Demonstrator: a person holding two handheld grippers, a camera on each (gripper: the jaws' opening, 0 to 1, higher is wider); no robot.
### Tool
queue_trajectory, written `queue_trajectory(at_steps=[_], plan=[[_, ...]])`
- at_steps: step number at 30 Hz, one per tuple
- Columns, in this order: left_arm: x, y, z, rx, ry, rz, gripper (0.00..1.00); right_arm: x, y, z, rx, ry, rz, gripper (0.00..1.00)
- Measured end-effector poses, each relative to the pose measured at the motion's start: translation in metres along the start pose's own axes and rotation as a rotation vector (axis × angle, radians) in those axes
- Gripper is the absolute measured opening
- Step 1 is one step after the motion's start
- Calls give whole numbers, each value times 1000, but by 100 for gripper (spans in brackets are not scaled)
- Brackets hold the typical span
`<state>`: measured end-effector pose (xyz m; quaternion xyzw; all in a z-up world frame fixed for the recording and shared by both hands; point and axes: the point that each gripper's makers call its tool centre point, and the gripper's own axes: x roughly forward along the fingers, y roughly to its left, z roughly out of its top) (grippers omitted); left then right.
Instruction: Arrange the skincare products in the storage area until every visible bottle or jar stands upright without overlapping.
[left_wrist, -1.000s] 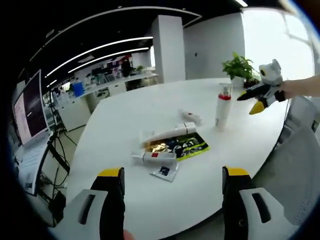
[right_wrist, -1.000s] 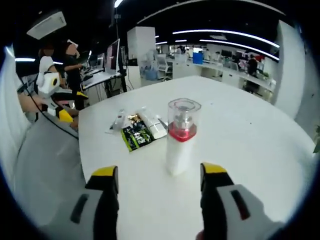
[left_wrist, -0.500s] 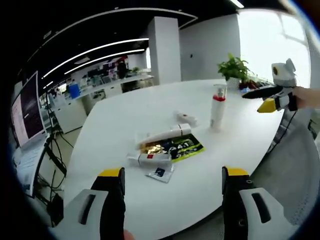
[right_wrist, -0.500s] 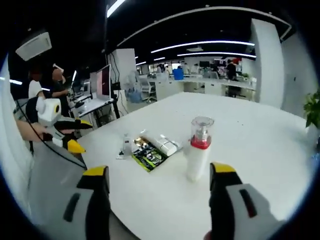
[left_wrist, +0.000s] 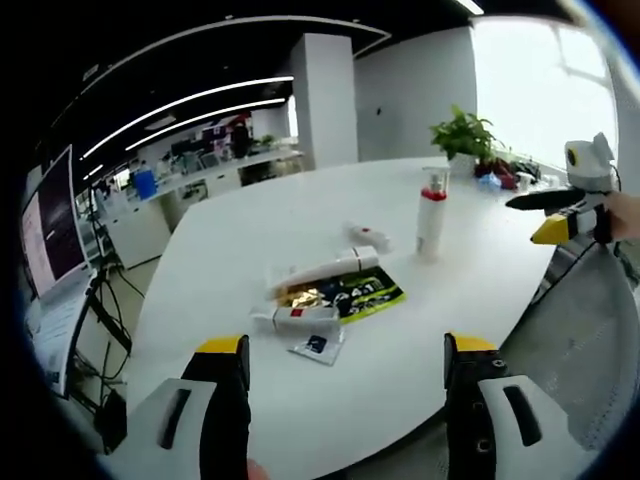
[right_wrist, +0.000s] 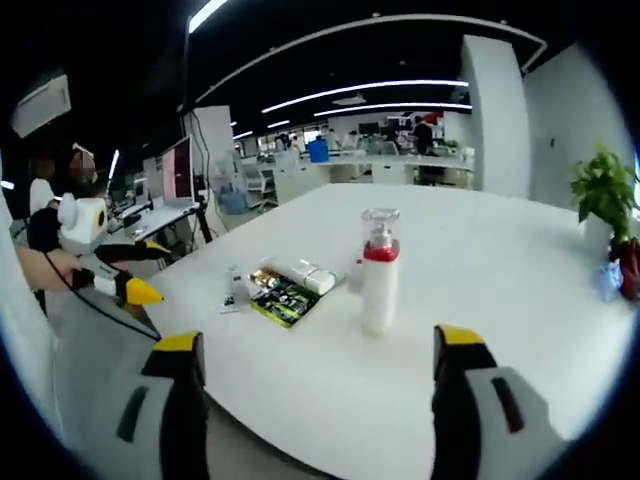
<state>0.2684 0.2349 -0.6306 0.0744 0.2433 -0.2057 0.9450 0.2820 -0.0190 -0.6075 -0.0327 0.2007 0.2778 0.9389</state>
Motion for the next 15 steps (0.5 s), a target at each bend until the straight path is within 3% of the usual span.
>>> queue_trajectory(at_steps=[15], plan=[[-1, 1, -1, -2, 6, 13, 77, 2, 3, -7, -46, 14, -2, 100]])
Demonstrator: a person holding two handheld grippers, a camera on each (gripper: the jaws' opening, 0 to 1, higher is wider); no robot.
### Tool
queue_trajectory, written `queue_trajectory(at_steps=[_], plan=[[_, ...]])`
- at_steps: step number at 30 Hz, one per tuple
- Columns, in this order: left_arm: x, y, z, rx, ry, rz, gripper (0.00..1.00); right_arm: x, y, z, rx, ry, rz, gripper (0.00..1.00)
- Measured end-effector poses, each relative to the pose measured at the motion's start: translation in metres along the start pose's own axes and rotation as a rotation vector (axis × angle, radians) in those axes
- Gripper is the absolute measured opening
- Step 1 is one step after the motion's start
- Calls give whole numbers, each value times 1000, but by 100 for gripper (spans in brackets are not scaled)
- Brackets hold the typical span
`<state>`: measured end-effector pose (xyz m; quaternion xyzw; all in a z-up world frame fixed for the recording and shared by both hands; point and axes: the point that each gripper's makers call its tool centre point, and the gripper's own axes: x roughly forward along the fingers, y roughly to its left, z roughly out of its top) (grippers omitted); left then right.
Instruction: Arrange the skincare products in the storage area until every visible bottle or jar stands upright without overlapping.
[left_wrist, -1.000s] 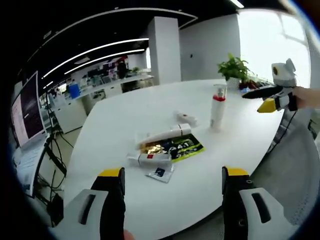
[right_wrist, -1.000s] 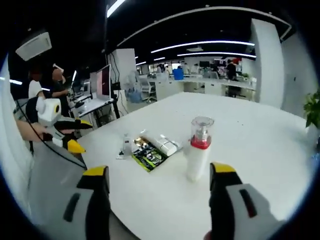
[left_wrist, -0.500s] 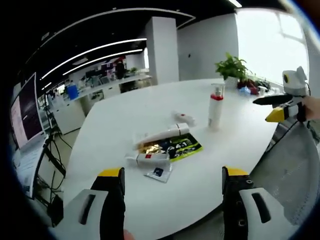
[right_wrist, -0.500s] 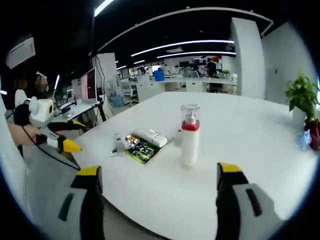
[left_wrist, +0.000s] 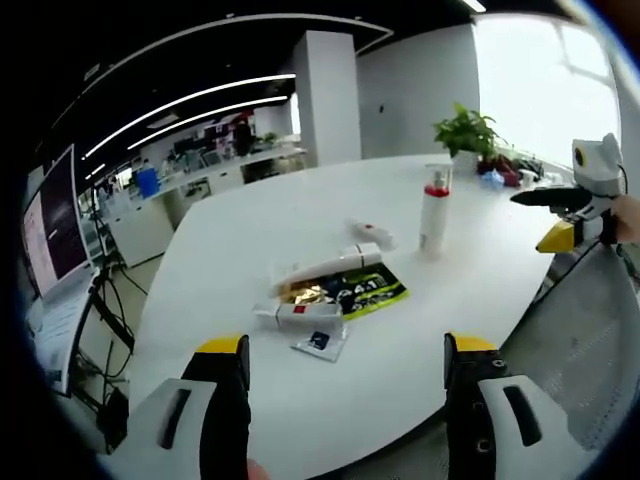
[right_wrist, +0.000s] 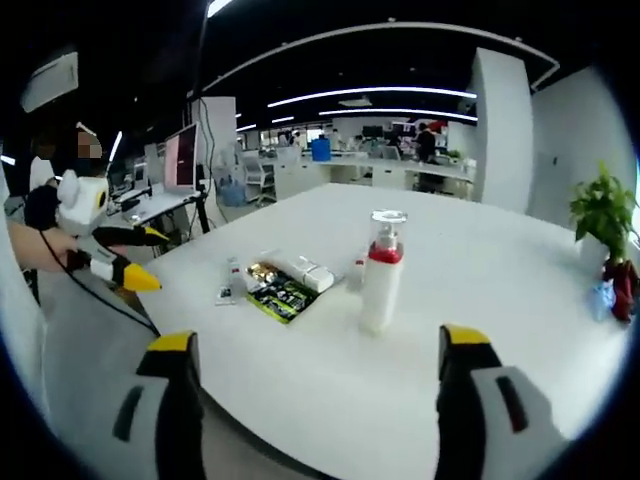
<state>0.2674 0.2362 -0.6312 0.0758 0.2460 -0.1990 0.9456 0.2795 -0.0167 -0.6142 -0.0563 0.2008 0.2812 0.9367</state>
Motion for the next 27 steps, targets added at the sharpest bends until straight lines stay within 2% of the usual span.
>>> queue_trajectory(at_steps=[10, 13, 20, 27], plan=[[0, 2, -1, -5, 1, 12, 77, -3, -7, -2, 70, -15, -7, 96], [0, 3, 0, -8, -2, 12, 77, -2, -4, -1, 54, -15, -9, 95], [0, 3, 1, -9, -8, 7, 77, 5, 7, -7, -2, 34, 28, 95], [0, 2, 1, 2, -6, 6, 77, 3, 6, -10, 32, 39, 38, 94]])
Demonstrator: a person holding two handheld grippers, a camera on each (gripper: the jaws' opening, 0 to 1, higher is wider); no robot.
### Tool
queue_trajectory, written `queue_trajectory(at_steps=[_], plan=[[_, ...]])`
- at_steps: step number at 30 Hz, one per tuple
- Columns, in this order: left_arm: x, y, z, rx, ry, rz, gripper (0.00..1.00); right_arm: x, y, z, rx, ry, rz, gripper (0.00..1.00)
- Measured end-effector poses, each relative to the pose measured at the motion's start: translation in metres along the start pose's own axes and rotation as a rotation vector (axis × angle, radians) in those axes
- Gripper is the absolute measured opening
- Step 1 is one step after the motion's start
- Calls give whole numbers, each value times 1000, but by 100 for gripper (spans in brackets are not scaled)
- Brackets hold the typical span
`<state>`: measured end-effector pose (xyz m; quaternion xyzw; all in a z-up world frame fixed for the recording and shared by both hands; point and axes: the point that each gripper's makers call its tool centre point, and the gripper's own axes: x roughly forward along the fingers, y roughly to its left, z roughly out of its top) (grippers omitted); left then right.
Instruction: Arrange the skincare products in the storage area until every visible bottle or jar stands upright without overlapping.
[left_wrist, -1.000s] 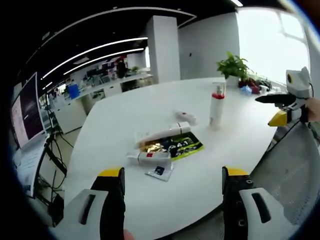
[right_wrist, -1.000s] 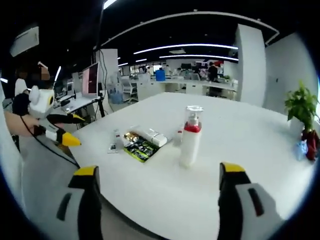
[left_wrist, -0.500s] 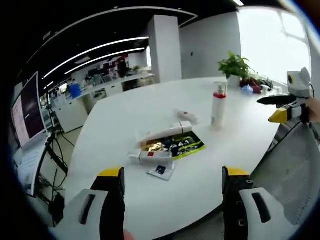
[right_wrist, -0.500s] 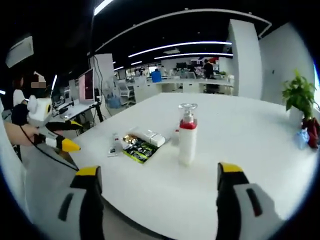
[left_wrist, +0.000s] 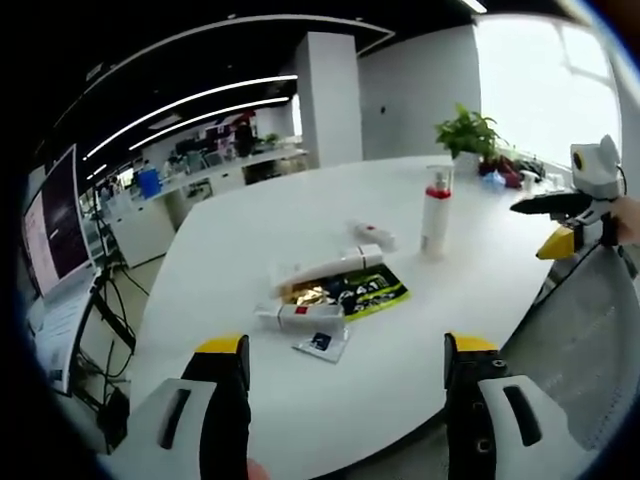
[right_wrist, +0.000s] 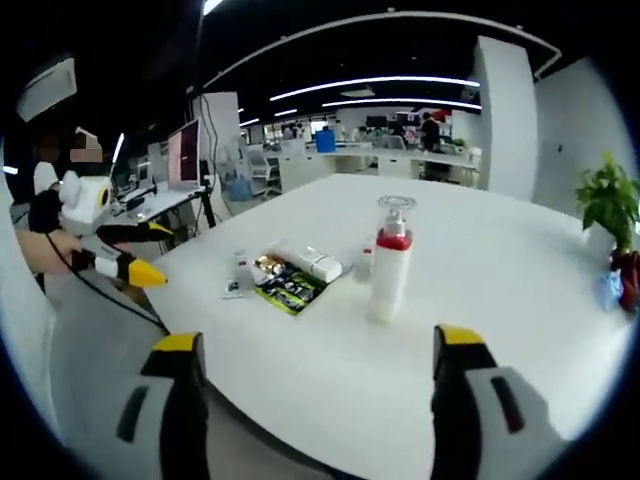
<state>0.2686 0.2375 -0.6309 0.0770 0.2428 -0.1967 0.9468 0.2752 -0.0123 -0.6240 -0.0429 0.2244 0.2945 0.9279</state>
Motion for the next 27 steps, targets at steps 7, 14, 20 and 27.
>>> queue_trajectory(at_steps=[7, 14, 20, 27], plan=[[1, 2, 1, -8, -3, 5, 77, 5, 5, -3, -20, 28, 24, 94], [1, 1, 3, -6, -13, 3, 77, 9, 8, -8, -45, 70, 47, 94], [2, 1, 4, -9, -16, 4, 77, 16, 11, -11, -47, 97, 65, 94], [1, 2, 5, -4, -19, 8, 77, 27, 14, -15, -50, 126, 92, 93]])
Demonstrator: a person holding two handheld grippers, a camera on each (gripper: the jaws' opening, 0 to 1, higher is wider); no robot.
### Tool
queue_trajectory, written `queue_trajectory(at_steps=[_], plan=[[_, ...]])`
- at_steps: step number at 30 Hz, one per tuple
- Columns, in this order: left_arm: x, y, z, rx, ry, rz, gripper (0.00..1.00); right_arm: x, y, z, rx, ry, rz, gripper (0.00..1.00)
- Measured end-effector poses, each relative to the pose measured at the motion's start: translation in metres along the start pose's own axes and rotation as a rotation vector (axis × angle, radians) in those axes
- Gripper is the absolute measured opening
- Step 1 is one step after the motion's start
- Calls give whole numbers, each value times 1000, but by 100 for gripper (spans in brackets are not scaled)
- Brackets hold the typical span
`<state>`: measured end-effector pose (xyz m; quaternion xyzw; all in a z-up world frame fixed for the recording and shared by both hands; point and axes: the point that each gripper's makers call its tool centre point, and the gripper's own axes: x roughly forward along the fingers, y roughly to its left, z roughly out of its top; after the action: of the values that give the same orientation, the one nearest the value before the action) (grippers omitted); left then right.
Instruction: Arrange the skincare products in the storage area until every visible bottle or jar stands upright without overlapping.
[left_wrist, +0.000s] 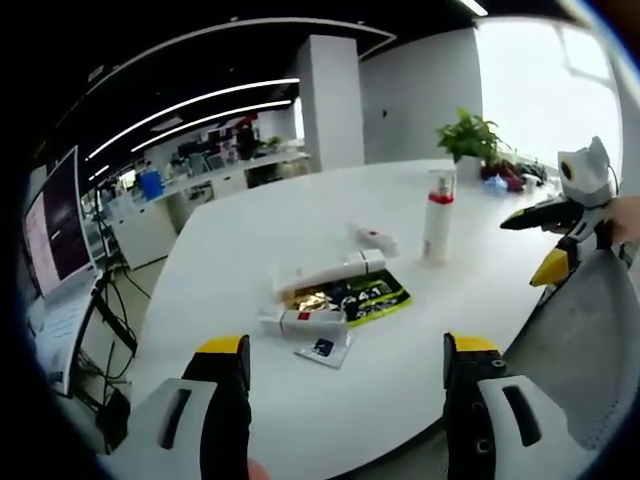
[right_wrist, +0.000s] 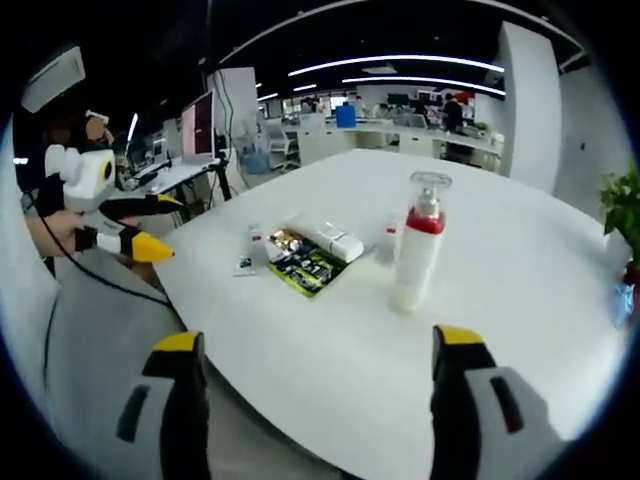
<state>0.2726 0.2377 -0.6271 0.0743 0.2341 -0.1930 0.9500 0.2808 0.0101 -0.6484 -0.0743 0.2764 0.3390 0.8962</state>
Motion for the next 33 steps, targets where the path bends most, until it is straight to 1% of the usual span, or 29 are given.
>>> queue_trajectory(at_steps=[4, 8, 12, 20, 22, 25, 27, 28, 31, 33], plan=[[0, -1, 0, 9, 3, -6, 76, 8, 2, 3, -17, 14, 20, 92], [1, -1, 0, 9, 3, -6, 76, 17, 4, 10, -64, 31, 44, 89], [1, 0, 0, -1, 1, -4, 76, 31, 7, 20, -118, 42, 78, 87], [1, 1, -1, -9, 3, -1, 76, 61, 12, 43, -207, 40, 139, 84], [1, 1, -1, -12, 5, 1, 76, 70, 13, 50, -224, 32, 156, 83], [2, 2, -2, -14, 9, 4, 76, 91, 12, 57, -245, 38, 175, 79], [2, 2, -1, -15, 8, 4, 76, 104, 10, 60, -259, 49, 188, 78], [2, 2, -1, -16, 8, 3, 76, 107, 10, 60, -265, 50, 190, 78], [1, 3, -2, -17, 9, 7, 76, 124, 9, 65, -295, 61, 208, 76], [1, 3, -2, -21, 11, 10, 76, 136, 7, 68, -292, 64, 221, 75]])
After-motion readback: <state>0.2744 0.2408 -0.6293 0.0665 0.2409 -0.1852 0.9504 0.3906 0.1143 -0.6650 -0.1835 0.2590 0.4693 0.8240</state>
